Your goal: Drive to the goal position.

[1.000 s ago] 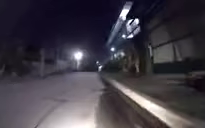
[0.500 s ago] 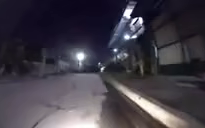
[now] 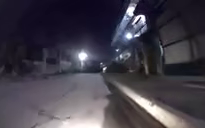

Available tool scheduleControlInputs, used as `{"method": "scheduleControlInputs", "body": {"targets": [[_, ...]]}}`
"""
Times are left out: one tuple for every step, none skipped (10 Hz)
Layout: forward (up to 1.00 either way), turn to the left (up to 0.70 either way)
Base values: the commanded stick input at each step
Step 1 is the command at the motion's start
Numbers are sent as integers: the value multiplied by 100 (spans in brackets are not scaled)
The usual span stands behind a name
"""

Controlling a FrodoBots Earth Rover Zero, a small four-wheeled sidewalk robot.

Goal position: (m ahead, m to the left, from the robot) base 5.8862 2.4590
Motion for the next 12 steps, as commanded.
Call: {"method": "scheduleControlInputs", "body": {"targets": [[70,0],[70,0],[70,0],[70,0],[70,0],[70,0],[70,0],[70,0],[70,0],[70,0],[70,0],[70,0]]}}
